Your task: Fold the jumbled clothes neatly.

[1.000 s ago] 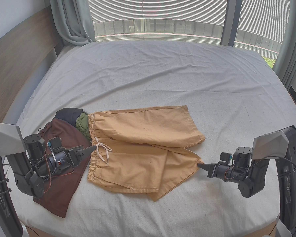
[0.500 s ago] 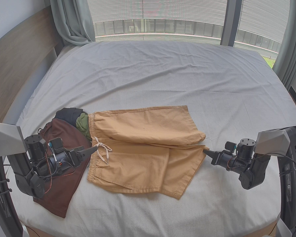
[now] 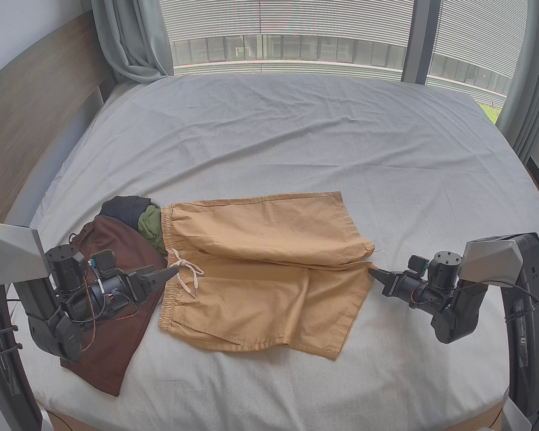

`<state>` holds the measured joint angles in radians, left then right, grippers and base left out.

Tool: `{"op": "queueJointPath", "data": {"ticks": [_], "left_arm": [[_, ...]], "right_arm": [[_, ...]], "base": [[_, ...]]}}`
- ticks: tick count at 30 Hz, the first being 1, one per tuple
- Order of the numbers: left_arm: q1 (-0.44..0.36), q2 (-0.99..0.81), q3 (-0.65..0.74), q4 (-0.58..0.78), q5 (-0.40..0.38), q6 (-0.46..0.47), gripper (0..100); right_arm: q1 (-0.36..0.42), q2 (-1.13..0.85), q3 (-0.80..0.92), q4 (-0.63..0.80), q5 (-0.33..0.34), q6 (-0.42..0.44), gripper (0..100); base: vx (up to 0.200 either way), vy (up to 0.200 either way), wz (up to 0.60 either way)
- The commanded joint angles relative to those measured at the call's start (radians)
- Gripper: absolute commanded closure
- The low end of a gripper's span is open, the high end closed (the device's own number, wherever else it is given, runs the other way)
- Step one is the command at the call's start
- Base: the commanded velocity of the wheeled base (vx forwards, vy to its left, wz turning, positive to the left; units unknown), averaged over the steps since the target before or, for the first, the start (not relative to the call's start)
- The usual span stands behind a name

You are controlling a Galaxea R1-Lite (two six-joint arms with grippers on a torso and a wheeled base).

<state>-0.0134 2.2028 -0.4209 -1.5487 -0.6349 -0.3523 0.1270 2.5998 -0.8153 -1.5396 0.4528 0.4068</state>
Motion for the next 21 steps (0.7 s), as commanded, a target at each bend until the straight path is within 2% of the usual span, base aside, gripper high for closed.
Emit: {"op": "queueJointPath", "data": {"ticks": [1,4,9,21], "left_arm": [[0.001,0.002,0.001,-0.001,0.000,0.000,0],[0.004,0.002,-0.001,-0.001,0.000,-0.002,0],[0.000,0.009,0.001,-0.001,0.000,0.000,0],[0.000,0.009,-0.001,-0.001,0.000,0.000,0]], "right_arm": [[0.005,-0.032,0.036,-0.001,0.001,-0.002,0],[0.013,-0.132,0.171,0.004,0.055,-0.002,0],[0.094,-0.168,0.314,0.015,0.064,0.001,0],[0.160,-0.136,0.344,0.098,0.063,0.009,0]], "base": [[0.000,0.000,0.00],[0.000,0.000,0.00],[0.000,0.000,0.00],[0.000,0.000,0.00]]}}
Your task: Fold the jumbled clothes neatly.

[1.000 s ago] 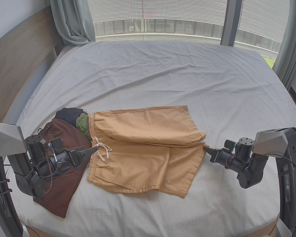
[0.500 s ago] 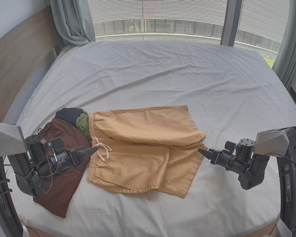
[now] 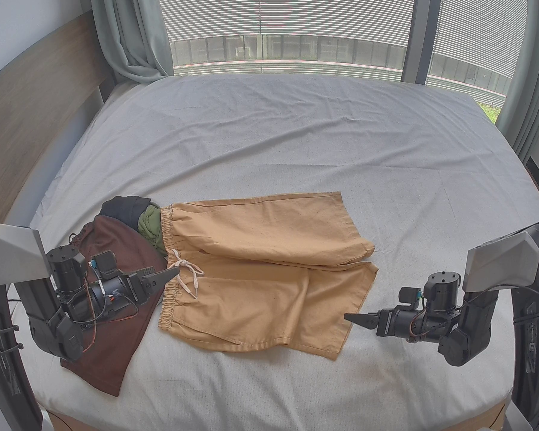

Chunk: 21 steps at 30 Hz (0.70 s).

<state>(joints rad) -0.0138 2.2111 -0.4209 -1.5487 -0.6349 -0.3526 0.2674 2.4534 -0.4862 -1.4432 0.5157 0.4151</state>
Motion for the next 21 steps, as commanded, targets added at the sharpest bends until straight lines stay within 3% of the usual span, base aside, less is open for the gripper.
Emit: {"op": "queueJointPath", "data": {"ticks": [1,12,21], "left_arm": [[0.002,0.001,-0.001,-0.001,0.000,0.000,0],[0.002,0.001,-0.003,-0.001,0.000,0.000,0],[0.003,-0.001,-0.003,-0.001,0.000,0.000,0]], "right_arm": [[0.026,0.022,0.020,0.000,0.000,0.002,0],[0.076,0.088,0.011,-0.032,-0.034,0.008,0],[0.159,0.093,0.000,-0.077,-0.075,0.105,0]], "base": [[0.000,0.000,0.00],[0.000,0.000,0.00],[0.000,0.000,0.00]]}}
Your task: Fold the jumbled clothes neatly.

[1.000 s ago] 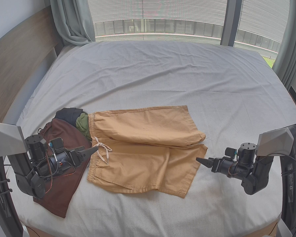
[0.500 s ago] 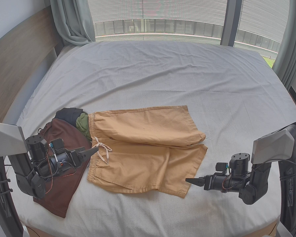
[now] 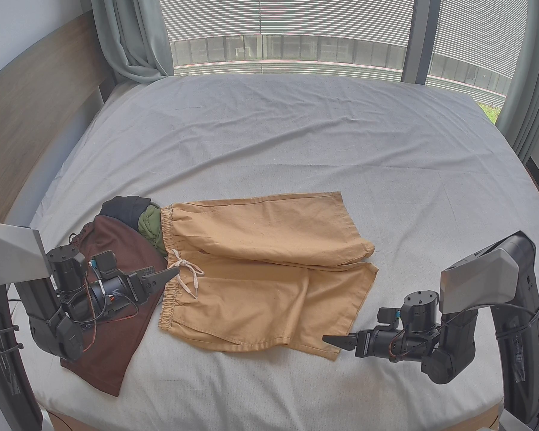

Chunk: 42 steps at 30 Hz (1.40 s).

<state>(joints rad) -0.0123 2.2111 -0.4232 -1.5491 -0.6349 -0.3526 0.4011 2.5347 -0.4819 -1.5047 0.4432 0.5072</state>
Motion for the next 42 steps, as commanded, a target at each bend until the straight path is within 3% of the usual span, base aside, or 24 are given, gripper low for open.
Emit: {"op": "queueJointPath", "data": {"ticks": [1,10,11,24,32,42], "left_arm": [[0.002,-0.001,0.000,0.000,0.000,0.000,0],[0.000,0.001,0.000,0.000,0.001,0.000,0],[-0.001,0.001,0.000,0.000,0.001,0.000,0],[0.000,0.002,-0.003,-0.002,0.001,0.000,0],[-0.001,-0.001,-0.002,-0.002,0.003,0.000,0],[0.003,0.006,-0.002,0.000,0.000,0.000,0]], "right_arm": [[0.027,0.012,-0.003,-0.022,-0.003,0.020,0],[0.036,0.010,0.009,-0.034,-0.003,0.042,0],[0.035,0.012,0.008,-0.034,-0.003,0.043,100],[0.012,-0.004,0.066,-0.032,-0.003,0.036,100],[-0.071,-0.062,0.158,-0.032,-0.001,0.016,100],[-0.080,-0.063,0.186,-0.032,-0.001,0.007,100]], "base": [[0.000,0.000,0.00],[0.000,0.000,0.00],[0.000,0.000,0.00],[0.000,0.000,0.00],[0.000,0.000,0.00],[0.000,0.000,0.00]]}}
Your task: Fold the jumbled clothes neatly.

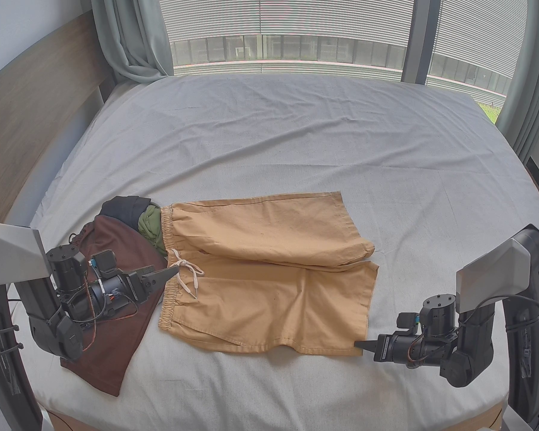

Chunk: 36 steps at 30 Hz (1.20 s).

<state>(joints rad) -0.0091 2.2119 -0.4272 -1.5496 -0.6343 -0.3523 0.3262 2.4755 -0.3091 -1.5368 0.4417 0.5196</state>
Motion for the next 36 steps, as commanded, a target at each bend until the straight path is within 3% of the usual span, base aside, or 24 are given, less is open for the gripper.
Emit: {"op": "queueJointPath", "data": {"ticks": [1,8,18,19,24,36], "left_arm": [[-0.002,0.012,0.005,0.000,-0.001,0.001,0],[0.001,0.066,0.008,0.000,-0.002,0.064,0],[0.009,0.074,0.008,0.000,0.001,0.064,0],[0.009,0.074,0.008,0.000,-0.001,0.064,0],[0.011,0.075,0.025,0.002,0.001,0.062,0],[0.026,0.169,0.051,0.005,0.007,0.062,0]], "right_arm": [[-0.007,-0.004,0.022,0.000,0.000,-0.012,100],[-0.015,-0.004,0.033,-0.002,0.003,-0.024,100],[-0.021,-0.004,0.031,-0.002,0.003,-0.036,100],[-0.022,-0.004,0.031,-0.002,0.002,-0.038,0],[-0.045,-0.004,0.031,-0.002,0.002,-0.095,0],[-0.084,-0.164,0.064,0.000,0.003,-0.096,0]], "base": [[0.000,0.000,0.00],[0.000,0.000,0.00],[0.000,0.000,0.00],[0.000,0.000,0.00],[0.000,0.000,0.00],[0.000,0.000,0.00]]}}
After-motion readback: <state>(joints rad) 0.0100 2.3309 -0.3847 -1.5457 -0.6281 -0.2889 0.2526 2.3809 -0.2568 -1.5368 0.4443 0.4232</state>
